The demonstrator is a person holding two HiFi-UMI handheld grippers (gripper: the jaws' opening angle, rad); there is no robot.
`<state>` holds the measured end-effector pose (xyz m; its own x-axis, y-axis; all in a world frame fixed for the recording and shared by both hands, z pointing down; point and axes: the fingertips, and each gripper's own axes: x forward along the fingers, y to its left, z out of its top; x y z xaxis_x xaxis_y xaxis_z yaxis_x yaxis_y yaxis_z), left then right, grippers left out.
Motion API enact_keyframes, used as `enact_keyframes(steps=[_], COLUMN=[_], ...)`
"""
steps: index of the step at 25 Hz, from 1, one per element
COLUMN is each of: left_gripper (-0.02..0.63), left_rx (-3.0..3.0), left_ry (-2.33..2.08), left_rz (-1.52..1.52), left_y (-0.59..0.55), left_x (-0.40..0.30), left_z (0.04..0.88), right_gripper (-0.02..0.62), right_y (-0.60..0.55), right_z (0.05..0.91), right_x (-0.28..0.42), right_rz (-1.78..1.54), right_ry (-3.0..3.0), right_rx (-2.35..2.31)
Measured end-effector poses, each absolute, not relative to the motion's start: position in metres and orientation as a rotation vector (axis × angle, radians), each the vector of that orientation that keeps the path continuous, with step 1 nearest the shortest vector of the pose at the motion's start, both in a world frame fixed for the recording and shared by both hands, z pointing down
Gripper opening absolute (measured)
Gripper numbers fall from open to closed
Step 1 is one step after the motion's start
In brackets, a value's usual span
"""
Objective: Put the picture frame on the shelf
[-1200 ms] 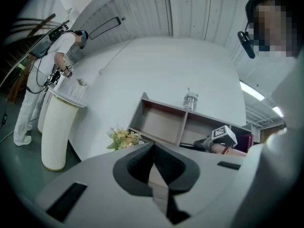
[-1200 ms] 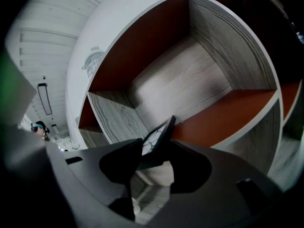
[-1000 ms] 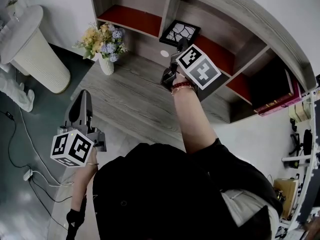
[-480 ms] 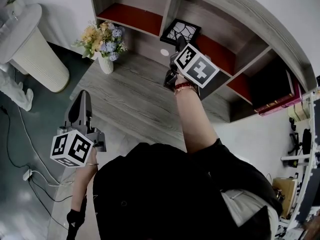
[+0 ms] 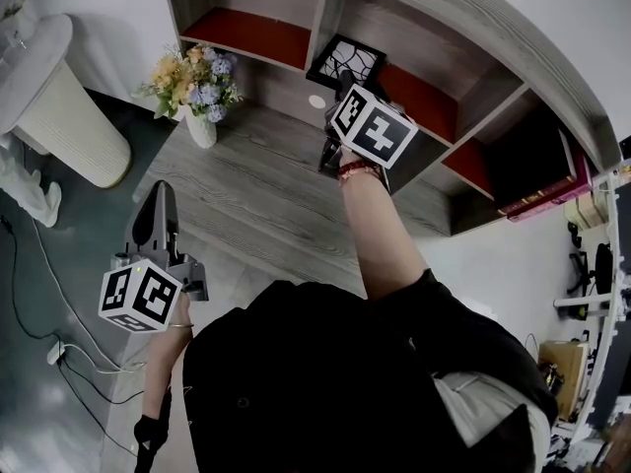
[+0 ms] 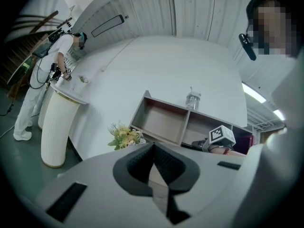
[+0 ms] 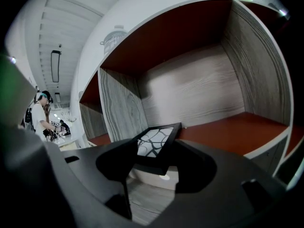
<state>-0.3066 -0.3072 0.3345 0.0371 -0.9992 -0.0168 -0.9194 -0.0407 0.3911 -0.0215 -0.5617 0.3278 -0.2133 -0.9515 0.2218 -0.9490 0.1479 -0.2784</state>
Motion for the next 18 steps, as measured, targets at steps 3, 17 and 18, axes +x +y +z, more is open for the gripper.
enact_keyframes(steps=[3,17,18], left_gripper=[0.011,0.011,0.011], left_rx=[2.043,2.044,2.045], left_ry=[-1.961,-1.961,-1.960], left_rz=[-0.420,-0.413,-0.413], left_y=[-0.3077,-0.3064,-0.3066], left_x=[-0.3065,-0.3053,-0.3051], left_z=[0.3346,0.3335,0.3335], right_gripper=[0.227,0.234,0.234], right_y=[-0.5618,-0.5622,-0.5624], right_z=[0.3283,0.3278,0.3279], right_x=[-0.0219,-0.0220,-0.0220], right_rz=[-0.563,-0.574,-0.573], right_ry=[2.383,2.387,2.391], right_rx=[-1.969,-1.967,-1.971])
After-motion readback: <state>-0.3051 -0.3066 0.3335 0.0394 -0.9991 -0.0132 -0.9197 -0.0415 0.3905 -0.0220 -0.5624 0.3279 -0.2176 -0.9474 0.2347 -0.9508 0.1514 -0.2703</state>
